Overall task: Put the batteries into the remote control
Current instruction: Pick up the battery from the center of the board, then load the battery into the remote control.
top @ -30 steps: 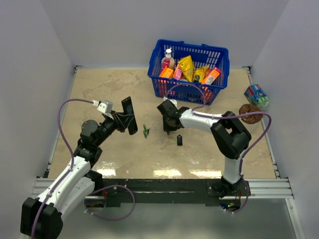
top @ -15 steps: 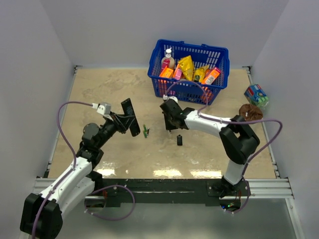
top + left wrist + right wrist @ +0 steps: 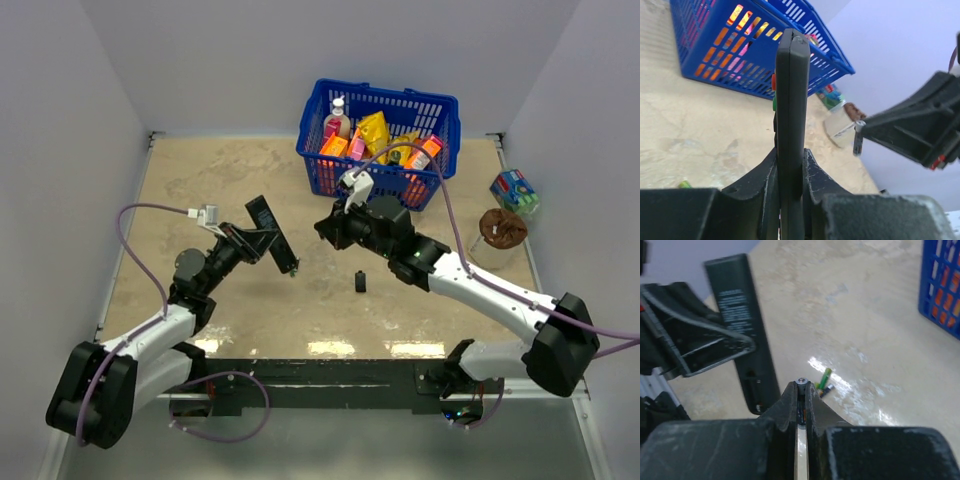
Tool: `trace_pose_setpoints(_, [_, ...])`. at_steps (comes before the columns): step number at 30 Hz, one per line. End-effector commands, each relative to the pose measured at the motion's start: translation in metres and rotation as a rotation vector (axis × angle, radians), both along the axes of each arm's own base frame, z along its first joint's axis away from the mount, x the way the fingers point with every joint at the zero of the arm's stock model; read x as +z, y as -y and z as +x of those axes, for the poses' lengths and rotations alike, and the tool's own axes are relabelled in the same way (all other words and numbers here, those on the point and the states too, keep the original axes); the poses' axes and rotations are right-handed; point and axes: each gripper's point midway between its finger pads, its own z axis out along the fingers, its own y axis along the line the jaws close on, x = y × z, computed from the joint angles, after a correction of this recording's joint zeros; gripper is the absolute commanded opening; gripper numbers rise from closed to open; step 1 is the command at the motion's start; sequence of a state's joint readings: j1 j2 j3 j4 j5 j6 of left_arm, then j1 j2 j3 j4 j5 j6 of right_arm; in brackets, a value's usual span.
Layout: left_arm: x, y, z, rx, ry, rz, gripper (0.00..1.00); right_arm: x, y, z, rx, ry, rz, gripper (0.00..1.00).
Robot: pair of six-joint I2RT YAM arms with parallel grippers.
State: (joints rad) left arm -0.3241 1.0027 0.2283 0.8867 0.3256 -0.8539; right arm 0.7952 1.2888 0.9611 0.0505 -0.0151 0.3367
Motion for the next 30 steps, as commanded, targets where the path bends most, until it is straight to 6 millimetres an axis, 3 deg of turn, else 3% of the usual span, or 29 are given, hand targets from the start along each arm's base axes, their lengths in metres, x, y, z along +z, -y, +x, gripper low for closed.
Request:
trace_pose_setpoints(1, [0.058,0.007,0.004,-0.03,0.103,-0.167,0.0,0.055,-0.028,-0.024,0.168,0.218,0.113,0.0])
trace_pose_setpoints(6, [0.074,0.008,-0.001,-0.05,0.12,-0.259,0.0,0.068,-0.044,-0.04,0.24,0.279,0.156,0.0])
trace_pose_setpoints(12, [0.092,0.008,-0.009,-0.066,0.159,-0.3,0.0,0.072,-0.055,-0.051,0.271,0.294,0.197,0.0])
trace_pose_setpoints(24, [0.114,0.01,-0.02,-0.12,0.224,-0.353,0.0,0.056,-0.07,-0.058,0.271,0.279,0.209,0.0])
trace_pose_setpoints(30, [0.123,0.012,-0.027,-0.16,0.251,-0.39,0.0,0.048,-0.065,-0.056,0.237,0.275,0.19,0.0])
